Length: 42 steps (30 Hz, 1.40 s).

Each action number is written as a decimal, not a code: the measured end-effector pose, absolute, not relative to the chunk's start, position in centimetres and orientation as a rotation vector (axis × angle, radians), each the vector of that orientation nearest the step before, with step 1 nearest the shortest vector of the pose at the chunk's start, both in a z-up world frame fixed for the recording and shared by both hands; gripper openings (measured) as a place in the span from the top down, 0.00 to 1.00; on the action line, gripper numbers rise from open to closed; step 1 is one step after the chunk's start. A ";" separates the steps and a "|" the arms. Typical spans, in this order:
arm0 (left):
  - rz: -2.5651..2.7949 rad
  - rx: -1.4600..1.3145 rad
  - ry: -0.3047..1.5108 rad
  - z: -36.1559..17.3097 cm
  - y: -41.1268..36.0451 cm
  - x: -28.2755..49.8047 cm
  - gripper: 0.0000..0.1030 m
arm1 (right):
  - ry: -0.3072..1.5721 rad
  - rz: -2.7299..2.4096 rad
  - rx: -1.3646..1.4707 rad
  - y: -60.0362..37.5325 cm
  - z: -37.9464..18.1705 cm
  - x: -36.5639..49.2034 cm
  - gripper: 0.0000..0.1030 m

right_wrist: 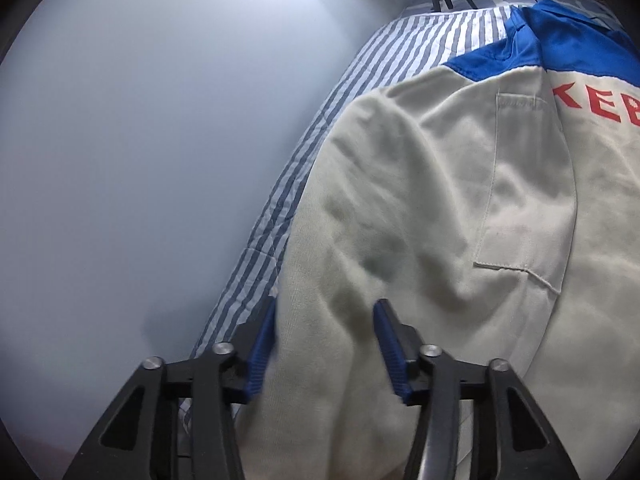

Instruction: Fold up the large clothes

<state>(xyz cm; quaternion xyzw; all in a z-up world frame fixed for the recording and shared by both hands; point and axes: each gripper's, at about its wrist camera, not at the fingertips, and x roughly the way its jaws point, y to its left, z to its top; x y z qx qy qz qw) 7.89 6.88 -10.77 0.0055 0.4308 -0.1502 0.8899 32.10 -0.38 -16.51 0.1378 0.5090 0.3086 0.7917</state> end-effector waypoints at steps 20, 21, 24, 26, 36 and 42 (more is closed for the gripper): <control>-0.460 0.347 0.882 -12.3 -1.6 4.3 0.97 | 1.123 0.510 0.575 -14.9 -18.8 27.8 0.97; -0.478 0.338 0.888 -12.1 -1.7 4.2 0.97 | 1.126 0.501 0.563 -14.9 -18.8 28.0 0.97; -0.535 0.276 0.910 -11.4 -0.9 3.8 0.93 | 1.126 0.463 0.531 -15.5 -19.1 28.2 0.97; -0.567 0.218 0.909 -10.6 0.3 3.0 0.93 | 1.126 0.466 0.546 -15.9 -19.4 28.4 0.97; -0.478 -0.048 0.858 -8.3 8.4 2.2 0.93 | 1.063 0.447 0.383 -17.0 -16.6 27.7 0.81; -0.481 -0.060 0.948 -10.6 7.6 4.4 0.93 | 1.004 0.547 0.320 -16.8 -13.1 23.4 0.70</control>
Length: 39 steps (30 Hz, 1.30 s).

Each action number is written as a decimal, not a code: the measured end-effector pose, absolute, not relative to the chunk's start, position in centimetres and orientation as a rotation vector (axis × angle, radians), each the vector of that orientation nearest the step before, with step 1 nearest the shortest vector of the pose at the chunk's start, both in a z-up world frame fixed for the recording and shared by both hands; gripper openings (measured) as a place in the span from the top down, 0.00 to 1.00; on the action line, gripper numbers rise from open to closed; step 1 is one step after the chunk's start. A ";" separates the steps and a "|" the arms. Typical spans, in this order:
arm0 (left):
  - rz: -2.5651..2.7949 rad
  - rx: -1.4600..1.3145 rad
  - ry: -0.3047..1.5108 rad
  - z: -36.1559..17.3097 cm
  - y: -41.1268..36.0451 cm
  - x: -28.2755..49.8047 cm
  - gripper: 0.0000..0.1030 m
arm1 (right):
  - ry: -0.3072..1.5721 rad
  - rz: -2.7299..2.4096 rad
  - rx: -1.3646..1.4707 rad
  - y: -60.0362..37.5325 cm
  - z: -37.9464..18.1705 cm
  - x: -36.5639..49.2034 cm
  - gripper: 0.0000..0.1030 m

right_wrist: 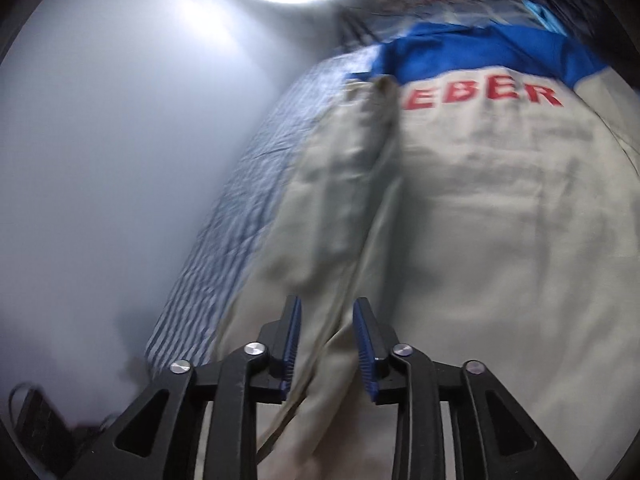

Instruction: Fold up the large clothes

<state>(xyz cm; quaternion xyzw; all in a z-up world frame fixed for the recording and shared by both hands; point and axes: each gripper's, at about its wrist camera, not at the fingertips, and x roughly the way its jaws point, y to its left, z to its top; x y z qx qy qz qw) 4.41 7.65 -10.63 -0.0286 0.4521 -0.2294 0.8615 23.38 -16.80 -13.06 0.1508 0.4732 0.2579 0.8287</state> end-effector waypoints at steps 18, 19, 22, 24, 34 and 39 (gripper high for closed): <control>-0.643 0.049 1.033 -12.8 0.7 3.3 0.92 | 1.163 0.570 0.252 -15.1 -19.0 20.9 0.69; -0.640 0.053 1.005 -12.0 0.8 2.9 0.92 | 1.145 0.570 0.245 -15.4 -18.3 20.4 0.69; -0.600 0.059 0.891 -9.4 1.7 2.8 0.91 | 1.060 0.548 0.226 -17.5 -16.1 18.5 0.60; -0.558 0.026 0.871 -8.7 3.2 3.7 0.91 | 1.012 0.540 0.231 -18.9 -15.1 17.1 0.55; -0.532 0.007 1.021 -12.0 1.3 5.0 0.55 | 1.001 0.601 0.409 -20.3 -14.5 21.2 0.54; -0.501 0.191 1.040 -14.6 -1.0 4.1 0.50 | 1.040 0.610 0.460 -17.3 -16.2 27.0 0.49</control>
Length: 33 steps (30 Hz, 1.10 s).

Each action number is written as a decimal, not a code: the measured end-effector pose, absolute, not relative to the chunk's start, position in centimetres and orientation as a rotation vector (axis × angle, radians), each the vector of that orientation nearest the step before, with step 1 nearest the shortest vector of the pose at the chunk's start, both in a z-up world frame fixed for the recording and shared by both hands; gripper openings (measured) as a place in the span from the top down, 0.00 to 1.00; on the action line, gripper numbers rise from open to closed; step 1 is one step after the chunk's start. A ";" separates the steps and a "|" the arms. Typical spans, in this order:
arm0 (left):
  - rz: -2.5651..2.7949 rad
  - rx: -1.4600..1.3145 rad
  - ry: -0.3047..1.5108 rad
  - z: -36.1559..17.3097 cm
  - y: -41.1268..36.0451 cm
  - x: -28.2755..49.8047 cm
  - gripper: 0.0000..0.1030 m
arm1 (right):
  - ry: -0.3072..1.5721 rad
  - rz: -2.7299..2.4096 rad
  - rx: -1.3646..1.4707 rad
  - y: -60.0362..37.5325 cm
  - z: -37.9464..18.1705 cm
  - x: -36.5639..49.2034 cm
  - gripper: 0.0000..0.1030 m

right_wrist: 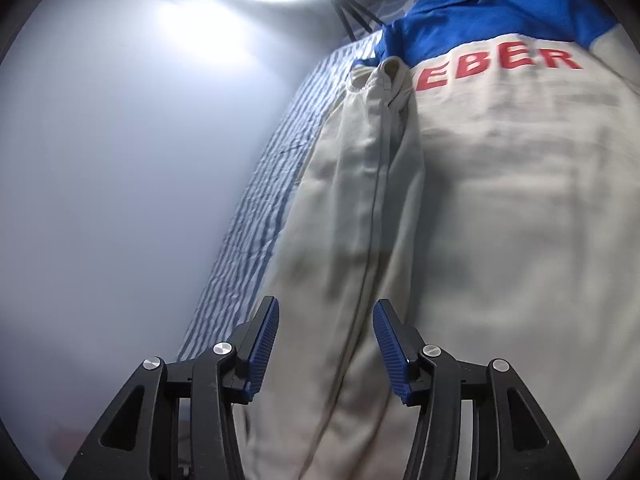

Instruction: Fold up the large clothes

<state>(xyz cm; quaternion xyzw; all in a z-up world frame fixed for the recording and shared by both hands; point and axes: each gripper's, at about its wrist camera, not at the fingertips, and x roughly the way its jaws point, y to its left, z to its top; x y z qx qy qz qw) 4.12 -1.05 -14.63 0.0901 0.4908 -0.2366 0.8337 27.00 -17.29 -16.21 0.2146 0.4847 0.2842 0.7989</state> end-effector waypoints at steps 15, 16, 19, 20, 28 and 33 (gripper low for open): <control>-0.662 0.036 1.040 -13.5 -0.9 4.9 1.00 | 1.048 0.573 0.370 -16.2 -16.6 30.9 1.00; -0.660 0.047 1.067 -14.3 -1.4 5.1 1.00 | 1.039 0.564 0.360 -16.5 -16.4 30.7 1.00; -0.673 0.139 1.125 -16.4 -2.9 5.1 1.00 | 1.079 0.492 0.311 -17.2 -18.3 30.8 0.99; -0.688 0.164 1.119 -16.4 -3.3 4.9 1.00 | 1.100 0.483 0.297 -17.0 -19.3 31.1 0.99; -0.740 -0.009 0.941 -10.3 1.0 5.3 1.00 | 0.966 0.478 0.215 -16.2 -14.5 31.0 0.82; -0.493 -0.068 0.923 -11.1 4.0 8.7 1.00 | 0.837 0.526 0.198 -13.9 -12.2 32.2 0.67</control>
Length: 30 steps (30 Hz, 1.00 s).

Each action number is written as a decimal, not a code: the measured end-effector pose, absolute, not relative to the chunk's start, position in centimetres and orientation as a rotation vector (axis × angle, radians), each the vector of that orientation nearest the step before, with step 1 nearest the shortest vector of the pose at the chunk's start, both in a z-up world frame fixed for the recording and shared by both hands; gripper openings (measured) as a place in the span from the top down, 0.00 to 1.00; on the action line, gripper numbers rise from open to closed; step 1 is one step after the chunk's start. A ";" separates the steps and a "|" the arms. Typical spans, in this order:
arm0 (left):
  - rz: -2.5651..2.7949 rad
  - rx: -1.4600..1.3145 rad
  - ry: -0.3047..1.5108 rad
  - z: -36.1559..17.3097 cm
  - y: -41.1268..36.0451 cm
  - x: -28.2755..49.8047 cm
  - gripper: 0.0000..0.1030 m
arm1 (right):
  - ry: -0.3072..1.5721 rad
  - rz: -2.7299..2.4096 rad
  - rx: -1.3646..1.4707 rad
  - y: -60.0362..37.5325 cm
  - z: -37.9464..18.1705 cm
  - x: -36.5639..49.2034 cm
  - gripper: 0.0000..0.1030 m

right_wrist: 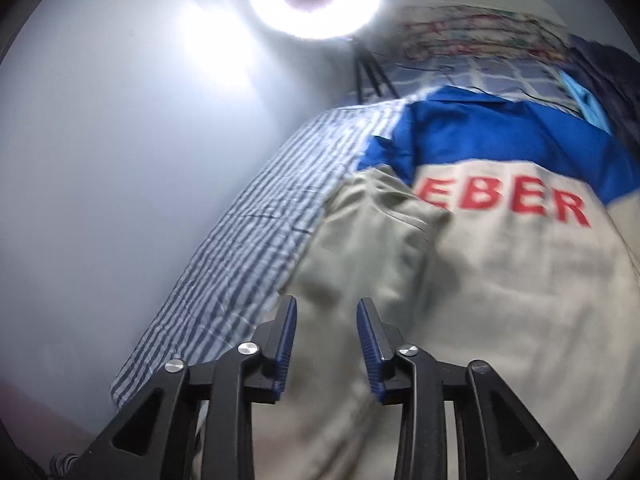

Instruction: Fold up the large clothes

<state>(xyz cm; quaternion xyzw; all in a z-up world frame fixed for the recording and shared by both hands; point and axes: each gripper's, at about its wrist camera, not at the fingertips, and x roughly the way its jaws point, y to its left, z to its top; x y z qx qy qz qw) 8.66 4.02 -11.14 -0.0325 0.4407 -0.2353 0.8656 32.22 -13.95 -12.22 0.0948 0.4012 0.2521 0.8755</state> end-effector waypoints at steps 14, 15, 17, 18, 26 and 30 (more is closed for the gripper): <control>-0.452 0.011 1.091 -16.7 2.5 11.2 1.00 | 1.002 0.439 0.098 -10.7 -18.1 36.2 0.67; -0.467 -0.008 1.065 -15.8 2.7 11.0 1.00 | 1.000 0.435 0.106 -11.1 -17.6 35.7 0.66; -0.468 0.024 0.956 -13.4 2.6 10.3 1.00 | 0.977 0.421 0.126 -12.5 -16.2 34.5 0.60; -0.465 0.046 0.906 -12.5 2.6 9.9 1.00 | 0.957 0.412 0.129 -13.4 -15.1 33.4 0.58; -0.594 0.015 0.833 -8.5 -0.3 9.1 1.00 | 0.781 0.274 0.232 -26.3 -7.9 21.4 0.48; -0.676 0.127 0.803 -6.7 -5.1 9.3 0.54 | 0.777 0.173 0.204 -32.3 -6.1 15.4 0.48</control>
